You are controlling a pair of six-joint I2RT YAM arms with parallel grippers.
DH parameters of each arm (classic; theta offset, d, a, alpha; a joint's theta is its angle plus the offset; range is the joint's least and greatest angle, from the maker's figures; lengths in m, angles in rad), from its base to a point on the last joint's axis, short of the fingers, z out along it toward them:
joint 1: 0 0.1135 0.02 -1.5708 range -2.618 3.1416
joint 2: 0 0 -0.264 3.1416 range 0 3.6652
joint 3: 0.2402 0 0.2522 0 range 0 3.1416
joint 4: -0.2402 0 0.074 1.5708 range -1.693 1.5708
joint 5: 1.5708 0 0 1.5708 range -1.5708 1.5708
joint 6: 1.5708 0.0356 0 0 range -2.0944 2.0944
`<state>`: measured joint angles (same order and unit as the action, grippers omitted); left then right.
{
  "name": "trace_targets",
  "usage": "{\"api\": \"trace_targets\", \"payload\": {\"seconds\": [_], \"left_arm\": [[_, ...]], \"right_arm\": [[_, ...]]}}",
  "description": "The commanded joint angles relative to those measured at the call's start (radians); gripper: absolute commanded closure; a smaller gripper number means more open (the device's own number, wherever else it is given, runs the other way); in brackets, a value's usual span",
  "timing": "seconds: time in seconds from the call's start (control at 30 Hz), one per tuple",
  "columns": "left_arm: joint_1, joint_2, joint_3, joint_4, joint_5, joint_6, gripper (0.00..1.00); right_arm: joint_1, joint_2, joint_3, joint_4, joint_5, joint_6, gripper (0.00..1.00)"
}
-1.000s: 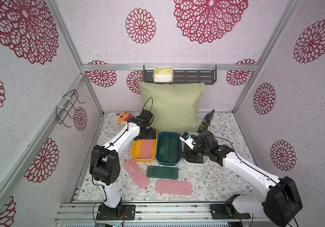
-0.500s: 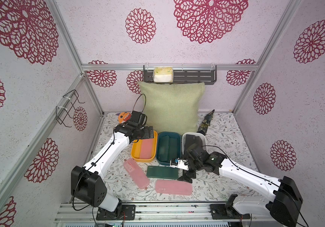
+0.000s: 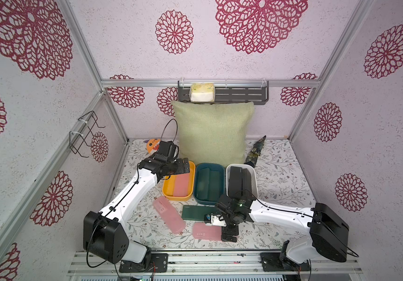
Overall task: Place the pencil cases by color into the storage box
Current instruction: Pick up the pencil case from the center of the board.
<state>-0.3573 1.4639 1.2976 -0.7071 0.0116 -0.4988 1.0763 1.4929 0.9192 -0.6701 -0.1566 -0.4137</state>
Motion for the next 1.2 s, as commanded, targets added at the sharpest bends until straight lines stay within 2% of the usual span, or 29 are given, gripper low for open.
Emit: {"api": "trace_targets", "payload": {"seconds": [0.0, 0.4, 0.87, 1.17], "left_arm": [[0.007, -0.031, 0.003, 0.025, 0.014, 0.004, 0.03], [0.013, -0.05, -0.02, 0.024, 0.004, 0.006, 0.02], [0.023, -0.037, -0.015, 0.02, 0.019, 0.01, 0.03], [0.023, -0.036, -0.017, 0.02, 0.025, 0.008, 0.03]], "right_arm": [[0.01, 0.005, 0.015, 0.011, 0.03, 0.074, 0.01], [0.03, 0.104, 0.048, -0.034, 0.093, 0.146, 0.01], [0.055, 0.152, 0.051, -0.036, 0.124, 0.166, 0.01], [0.106, 0.206, 0.071, -0.07, 0.166, 0.208, 0.05]]}}
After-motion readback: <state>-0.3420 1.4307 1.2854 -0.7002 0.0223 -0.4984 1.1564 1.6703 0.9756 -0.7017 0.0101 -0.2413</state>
